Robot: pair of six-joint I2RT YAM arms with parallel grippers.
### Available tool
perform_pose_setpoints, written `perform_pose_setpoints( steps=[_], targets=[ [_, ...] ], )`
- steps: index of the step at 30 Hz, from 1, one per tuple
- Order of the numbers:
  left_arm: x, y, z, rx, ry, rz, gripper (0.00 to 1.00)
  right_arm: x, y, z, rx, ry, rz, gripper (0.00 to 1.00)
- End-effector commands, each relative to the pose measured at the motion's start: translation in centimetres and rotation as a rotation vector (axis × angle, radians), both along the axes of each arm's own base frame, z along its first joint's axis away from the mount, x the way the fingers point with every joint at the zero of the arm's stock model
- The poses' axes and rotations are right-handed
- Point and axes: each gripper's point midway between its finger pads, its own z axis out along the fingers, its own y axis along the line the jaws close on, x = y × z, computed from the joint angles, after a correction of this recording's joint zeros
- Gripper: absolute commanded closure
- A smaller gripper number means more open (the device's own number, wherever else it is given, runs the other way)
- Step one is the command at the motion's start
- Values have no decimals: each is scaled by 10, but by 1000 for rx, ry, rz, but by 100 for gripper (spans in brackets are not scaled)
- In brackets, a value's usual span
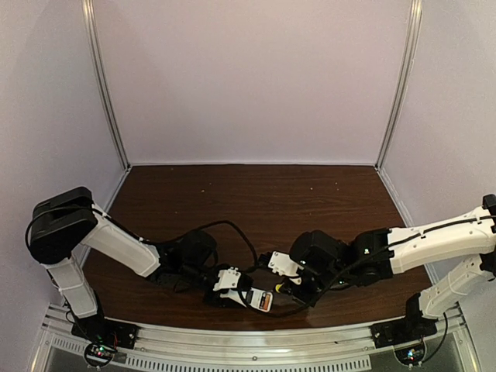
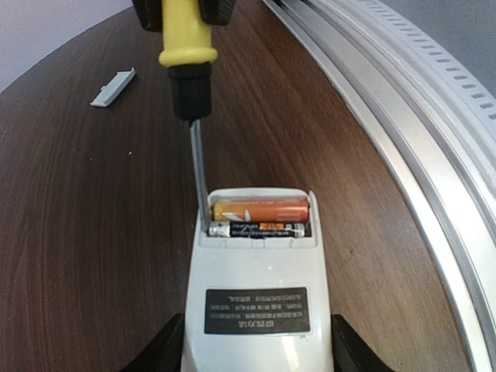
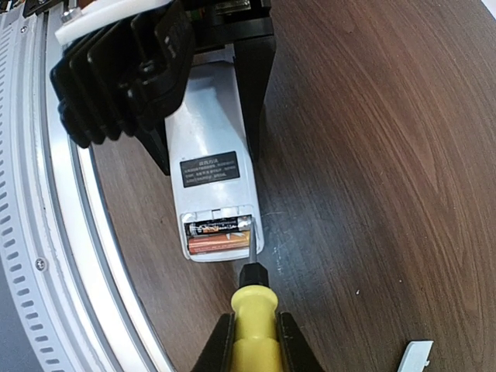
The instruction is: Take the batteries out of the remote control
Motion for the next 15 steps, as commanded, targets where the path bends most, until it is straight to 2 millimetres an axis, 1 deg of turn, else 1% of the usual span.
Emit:
perform_pose_setpoints(
  steps=[1, 9, 15],
  targets=[
    [-2, -12, 14, -62, -11, -51, 100, 3, -2, -6, -12, -32, -18, 100],
    [-2, -13, 13, -56, -4, -56, 100, 3, -9, -9, -74, -51, -29, 100],
    [-2, -13, 13, -53, -2, -57, 100, -7, -5, -18, -111, -18, 9, 100]
  ],
)
